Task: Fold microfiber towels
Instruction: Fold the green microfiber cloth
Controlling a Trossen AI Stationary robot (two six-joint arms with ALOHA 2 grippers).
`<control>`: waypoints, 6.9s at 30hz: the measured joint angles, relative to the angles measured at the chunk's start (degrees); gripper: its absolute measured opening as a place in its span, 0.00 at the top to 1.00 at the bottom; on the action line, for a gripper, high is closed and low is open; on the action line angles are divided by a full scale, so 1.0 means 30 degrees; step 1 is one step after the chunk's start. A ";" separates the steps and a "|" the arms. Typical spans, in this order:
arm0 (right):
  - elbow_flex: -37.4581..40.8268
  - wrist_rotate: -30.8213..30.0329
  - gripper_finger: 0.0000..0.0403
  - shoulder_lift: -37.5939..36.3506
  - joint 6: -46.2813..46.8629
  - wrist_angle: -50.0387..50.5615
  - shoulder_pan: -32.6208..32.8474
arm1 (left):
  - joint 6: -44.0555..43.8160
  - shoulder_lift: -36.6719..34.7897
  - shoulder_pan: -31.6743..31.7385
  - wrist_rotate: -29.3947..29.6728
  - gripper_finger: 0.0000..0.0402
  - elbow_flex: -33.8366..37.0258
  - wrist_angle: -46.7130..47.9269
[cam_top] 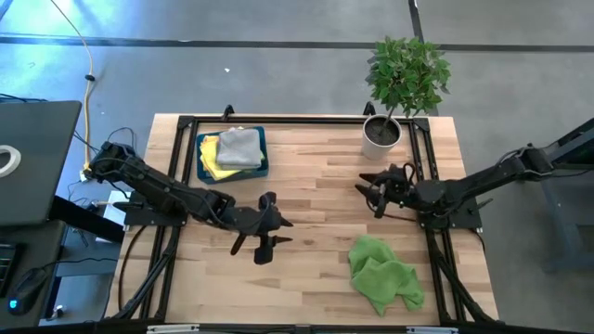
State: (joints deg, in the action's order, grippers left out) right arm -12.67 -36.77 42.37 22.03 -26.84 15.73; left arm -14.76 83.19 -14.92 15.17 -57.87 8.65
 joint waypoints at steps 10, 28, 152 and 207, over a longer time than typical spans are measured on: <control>0.0000 0.1448 0.48 0.5584 -0.2315 -0.7521 0.0000 | 0.0129 -0.0003 0.0000 0.0230 0.57 0.0000 -0.0003; -0.9739 0.9910 0.48 1.2619 0.4018 1.1955 0.0059 | 0.0491 -0.0011 -0.0019 0.0230 0.57 0.0000 -0.0105; -2.2135 0.3400 0.99 2.0150 0.1664 2.2866 0.4861 | 0.0783 -0.0018 -0.1056 0.0362 0.57 -0.0007 0.2191; -3.1722 0.0751 1.00 2.0143 0.2519 3.2155 0.1889 | -0.0149 0.6542 -0.0153 0.6514 0.57 0.0000 -0.1792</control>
State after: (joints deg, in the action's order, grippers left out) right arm -107.83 -34.52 102.80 29.58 69.63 21.39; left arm -15.20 102.81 -15.38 34.71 -57.87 3.28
